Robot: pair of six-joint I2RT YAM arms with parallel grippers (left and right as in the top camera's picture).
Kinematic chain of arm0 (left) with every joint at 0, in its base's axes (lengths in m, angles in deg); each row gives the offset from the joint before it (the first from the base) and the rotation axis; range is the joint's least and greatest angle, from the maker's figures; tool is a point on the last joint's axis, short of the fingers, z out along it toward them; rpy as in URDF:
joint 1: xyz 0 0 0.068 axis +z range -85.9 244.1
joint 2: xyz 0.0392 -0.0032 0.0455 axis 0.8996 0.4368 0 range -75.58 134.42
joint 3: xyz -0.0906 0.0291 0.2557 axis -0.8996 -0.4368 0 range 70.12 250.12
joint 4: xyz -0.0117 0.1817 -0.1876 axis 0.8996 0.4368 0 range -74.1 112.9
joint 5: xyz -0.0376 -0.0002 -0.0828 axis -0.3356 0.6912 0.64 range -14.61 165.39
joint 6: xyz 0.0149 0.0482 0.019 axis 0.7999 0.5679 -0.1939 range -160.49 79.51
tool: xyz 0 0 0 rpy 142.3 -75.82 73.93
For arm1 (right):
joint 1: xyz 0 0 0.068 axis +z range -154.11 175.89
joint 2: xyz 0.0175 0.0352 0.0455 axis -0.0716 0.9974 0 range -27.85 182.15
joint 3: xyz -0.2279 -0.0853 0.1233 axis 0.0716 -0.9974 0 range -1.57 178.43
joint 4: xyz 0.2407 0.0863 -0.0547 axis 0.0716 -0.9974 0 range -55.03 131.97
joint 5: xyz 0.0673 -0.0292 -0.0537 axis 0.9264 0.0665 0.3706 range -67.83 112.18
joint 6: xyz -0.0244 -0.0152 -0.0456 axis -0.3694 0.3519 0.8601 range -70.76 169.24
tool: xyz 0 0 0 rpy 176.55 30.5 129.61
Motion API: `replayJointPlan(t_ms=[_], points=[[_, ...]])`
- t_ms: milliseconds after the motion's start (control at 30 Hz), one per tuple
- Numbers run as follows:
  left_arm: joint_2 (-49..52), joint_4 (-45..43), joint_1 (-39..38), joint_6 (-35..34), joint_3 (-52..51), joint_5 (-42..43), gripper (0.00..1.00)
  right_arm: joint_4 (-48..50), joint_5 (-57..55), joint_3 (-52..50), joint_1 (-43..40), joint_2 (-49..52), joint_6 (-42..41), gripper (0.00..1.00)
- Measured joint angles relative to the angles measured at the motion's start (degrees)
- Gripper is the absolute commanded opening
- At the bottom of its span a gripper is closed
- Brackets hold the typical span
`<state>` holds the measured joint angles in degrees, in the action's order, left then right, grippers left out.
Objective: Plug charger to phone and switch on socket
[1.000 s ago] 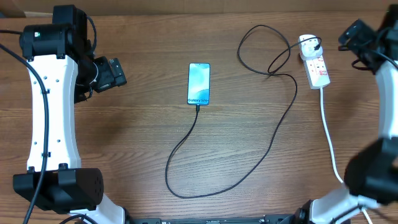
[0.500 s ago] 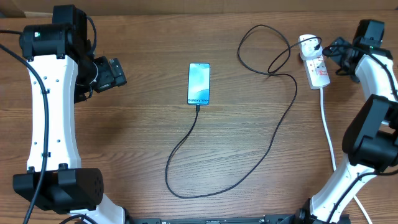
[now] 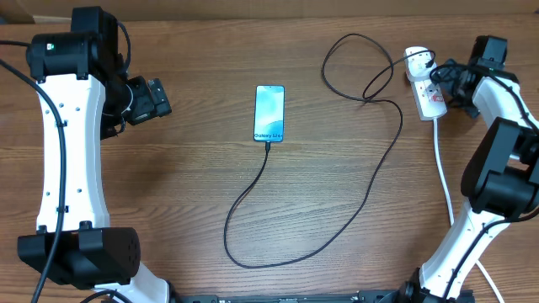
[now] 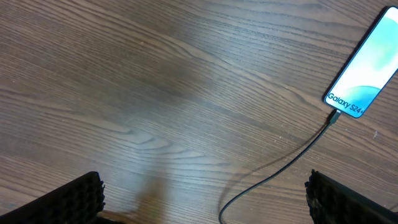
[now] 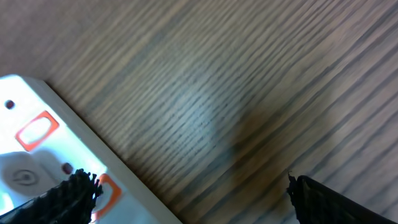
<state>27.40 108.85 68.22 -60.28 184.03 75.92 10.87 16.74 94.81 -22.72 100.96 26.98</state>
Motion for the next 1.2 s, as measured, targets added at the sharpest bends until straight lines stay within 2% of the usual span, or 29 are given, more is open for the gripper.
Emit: replayJointPlan(t_ms=[1200], points=[[0.00,0.00,0.00,0.00,0.00,0.00,1.00,-0.63,5.62,0.07,-0.76,0.59,-0.13,1.00]])
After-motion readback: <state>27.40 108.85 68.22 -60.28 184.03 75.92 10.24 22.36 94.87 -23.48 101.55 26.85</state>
